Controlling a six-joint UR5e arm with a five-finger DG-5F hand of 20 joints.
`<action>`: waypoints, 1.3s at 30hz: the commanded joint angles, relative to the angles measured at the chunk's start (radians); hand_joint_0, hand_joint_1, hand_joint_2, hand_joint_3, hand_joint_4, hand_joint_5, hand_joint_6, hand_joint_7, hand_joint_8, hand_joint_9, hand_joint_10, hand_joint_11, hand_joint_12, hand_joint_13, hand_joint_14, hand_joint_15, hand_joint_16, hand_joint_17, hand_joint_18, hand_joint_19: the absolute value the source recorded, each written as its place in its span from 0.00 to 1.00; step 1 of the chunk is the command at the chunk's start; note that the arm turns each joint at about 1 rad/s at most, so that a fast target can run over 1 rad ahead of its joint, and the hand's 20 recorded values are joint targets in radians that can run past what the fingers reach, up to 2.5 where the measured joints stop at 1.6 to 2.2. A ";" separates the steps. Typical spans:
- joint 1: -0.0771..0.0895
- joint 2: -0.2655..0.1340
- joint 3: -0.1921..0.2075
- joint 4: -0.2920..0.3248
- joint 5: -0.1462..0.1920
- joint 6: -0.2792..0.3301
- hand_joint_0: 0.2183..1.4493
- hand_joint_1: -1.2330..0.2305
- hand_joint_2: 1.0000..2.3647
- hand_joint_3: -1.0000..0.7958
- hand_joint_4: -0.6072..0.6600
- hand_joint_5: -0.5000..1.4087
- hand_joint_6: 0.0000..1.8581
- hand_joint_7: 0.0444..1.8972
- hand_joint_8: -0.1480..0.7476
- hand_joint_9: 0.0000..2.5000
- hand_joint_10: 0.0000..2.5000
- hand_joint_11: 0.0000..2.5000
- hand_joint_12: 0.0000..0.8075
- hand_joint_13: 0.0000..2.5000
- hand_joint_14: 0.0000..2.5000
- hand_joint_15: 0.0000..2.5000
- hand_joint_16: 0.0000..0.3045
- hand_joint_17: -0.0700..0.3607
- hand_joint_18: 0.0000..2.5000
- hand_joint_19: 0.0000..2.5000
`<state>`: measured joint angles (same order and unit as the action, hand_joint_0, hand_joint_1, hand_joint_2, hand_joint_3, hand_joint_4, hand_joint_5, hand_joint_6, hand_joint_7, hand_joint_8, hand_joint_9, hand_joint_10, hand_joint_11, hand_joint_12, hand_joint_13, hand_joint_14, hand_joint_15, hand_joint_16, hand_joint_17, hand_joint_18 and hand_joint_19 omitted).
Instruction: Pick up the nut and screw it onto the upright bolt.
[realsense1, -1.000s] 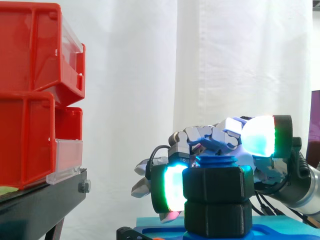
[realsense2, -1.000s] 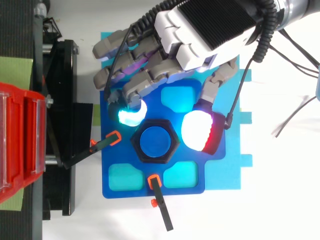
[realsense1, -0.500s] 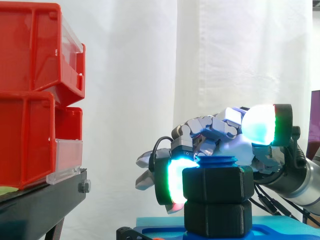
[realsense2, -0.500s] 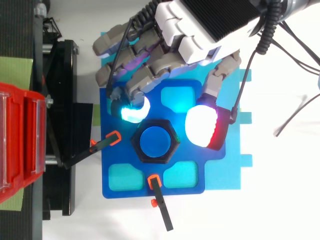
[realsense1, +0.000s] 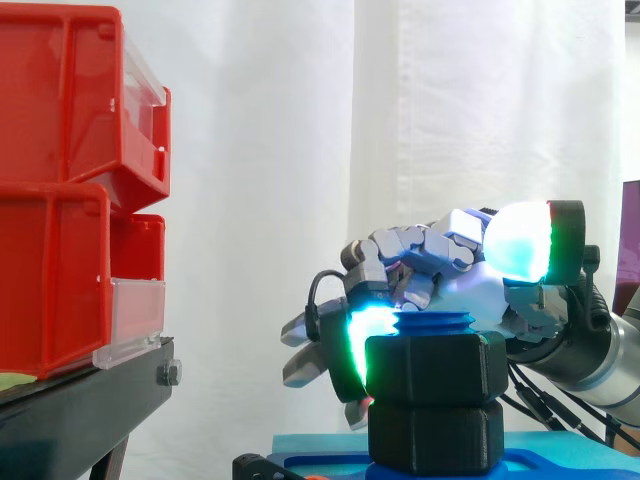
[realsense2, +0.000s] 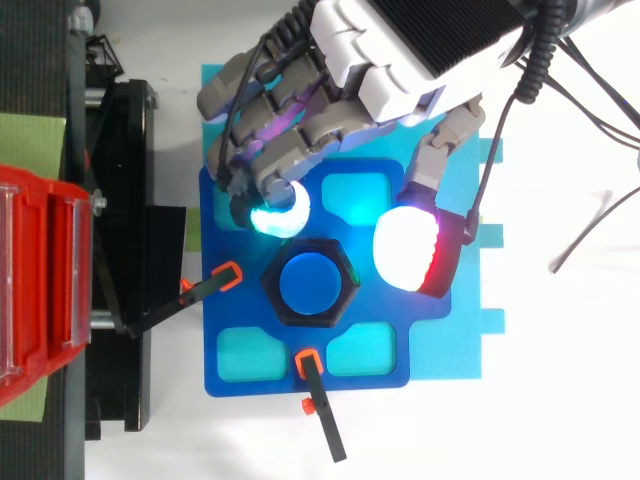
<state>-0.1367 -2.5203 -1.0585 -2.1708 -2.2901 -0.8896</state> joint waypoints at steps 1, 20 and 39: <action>-0.001 0.000 0.000 0.003 0.000 0.001 0.23 0.80 0.00 0.28 0.61 0.25 0.27 0.72 0.44 0.45 0.00 0.00 0.28 0.29 0.00 0.00 0.09 0.30 0.20 0.06; 0.017 0.000 0.003 -0.001 0.011 -0.002 0.20 0.83 0.00 0.28 0.64 0.21 0.27 0.38 0.41 0.32 0.00 0.00 0.34 0.20 0.00 0.00 0.11 0.34 0.13 0.03; 0.068 0.000 -0.023 -0.012 0.081 -0.003 0.19 0.88 0.00 0.28 0.67 0.23 0.27 0.54 0.42 0.26 0.00 0.00 0.40 0.10 0.00 0.00 0.12 0.36 0.00 0.00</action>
<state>-0.0723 -2.5203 -1.0788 -2.1828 -2.2105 -0.8945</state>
